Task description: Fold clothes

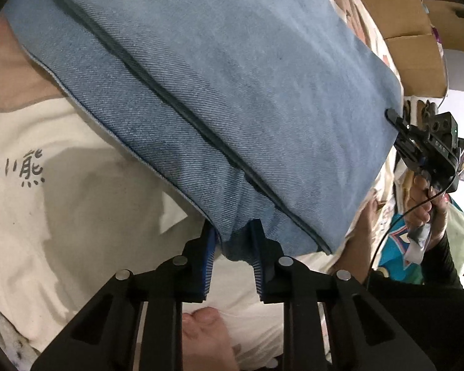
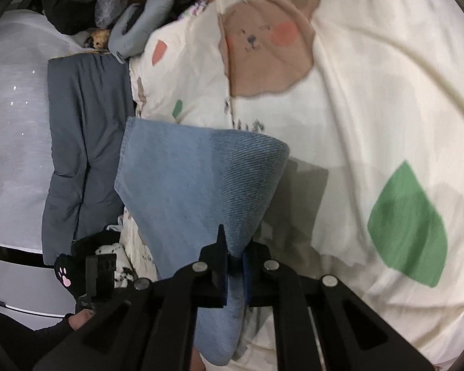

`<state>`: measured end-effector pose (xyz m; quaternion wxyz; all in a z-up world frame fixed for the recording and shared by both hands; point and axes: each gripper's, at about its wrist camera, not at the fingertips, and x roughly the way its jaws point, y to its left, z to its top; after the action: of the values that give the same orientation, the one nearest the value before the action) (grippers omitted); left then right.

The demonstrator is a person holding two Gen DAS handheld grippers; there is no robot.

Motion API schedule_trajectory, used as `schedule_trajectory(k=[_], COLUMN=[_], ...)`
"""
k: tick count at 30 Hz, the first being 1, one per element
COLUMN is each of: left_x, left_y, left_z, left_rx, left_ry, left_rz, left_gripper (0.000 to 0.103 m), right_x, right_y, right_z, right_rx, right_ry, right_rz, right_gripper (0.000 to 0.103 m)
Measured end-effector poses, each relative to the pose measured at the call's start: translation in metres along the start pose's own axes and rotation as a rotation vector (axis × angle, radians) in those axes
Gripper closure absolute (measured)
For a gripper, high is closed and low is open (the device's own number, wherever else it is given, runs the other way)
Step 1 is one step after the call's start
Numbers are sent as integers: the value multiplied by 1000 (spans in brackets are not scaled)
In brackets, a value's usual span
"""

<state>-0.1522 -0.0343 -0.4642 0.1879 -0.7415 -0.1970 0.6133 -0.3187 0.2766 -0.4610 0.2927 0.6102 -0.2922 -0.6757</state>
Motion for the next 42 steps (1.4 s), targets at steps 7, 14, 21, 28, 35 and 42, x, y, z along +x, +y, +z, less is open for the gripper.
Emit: schedule_trajectory(k=[7, 14, 21, 28, 35, 42], left_x=[-3, 6, 10, 28, 6, -24], left_y=[-29, -64, -77, -84, -87, -79], left_z=[11, 24, 33, 33, 31, 47], left_rx=[56, 119, 148, 170, 237, 241], left_ry=[23, 34, 30, 54, 64, -31], left_rz=[-49, -102, -144, -91, -76, -30], left_gripper=[82, 82, 82, 82, 82, 81], right_x=[-24, -45, -56, -39, -36, -34], right_y=[12, 13, -3, -35, -66, -73], right_z=[22, 50, 82, 90, 62, 20], right_rx=[34, 39, 14, 66, 142, 172], right_ry=[-54, -111, -112, -57, -15, 42], right_rz=[7, -11, -60, -101, -88, -41], right_gripper=[97, 97, 97, 94, 71, 71])
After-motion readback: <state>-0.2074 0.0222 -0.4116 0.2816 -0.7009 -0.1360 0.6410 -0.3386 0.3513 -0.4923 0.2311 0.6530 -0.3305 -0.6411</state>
